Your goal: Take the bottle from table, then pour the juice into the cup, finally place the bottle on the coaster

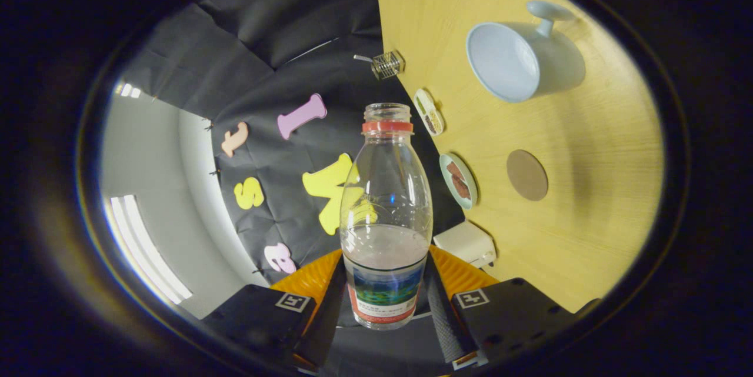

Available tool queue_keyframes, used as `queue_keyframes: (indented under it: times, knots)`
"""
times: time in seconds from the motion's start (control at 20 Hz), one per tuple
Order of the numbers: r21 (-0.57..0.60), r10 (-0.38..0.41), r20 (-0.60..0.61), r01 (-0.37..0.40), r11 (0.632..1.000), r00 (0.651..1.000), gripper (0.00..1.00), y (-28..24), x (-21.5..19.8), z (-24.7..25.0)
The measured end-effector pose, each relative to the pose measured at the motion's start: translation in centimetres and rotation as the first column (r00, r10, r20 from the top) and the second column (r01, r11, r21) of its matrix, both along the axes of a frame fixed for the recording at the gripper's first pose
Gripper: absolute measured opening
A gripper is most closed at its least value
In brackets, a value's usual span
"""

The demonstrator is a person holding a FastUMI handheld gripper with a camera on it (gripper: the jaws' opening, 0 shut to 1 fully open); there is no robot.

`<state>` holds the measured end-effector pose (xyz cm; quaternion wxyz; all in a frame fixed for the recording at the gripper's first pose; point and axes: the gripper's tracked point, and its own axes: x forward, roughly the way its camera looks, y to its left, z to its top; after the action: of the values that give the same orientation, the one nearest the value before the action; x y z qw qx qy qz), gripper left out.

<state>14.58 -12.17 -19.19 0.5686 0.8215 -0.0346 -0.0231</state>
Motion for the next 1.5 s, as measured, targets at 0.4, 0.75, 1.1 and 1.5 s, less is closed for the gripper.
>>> queue_keyframes:
  times: [0.4,0.75,1.1,1.5]
  knots:
    - [-0.548,0.087,-0.165,-0.164,0.820,0.983,0.75,3.4,-0.5,-0.7]
    - [-0.916,0.005,-0.289,-0.278,0.291,0.957,0.75,3.6,-2.2,2.1]
    - [-0.941,-0.121,-0.250,-0.271,-0.204,0.961,0.75,3.0,-1.8,6.3]
    - [-0.889,-0.178,-0.213,-0.266,-0.374,0.961,0.76,2.3,3.8,5.1]
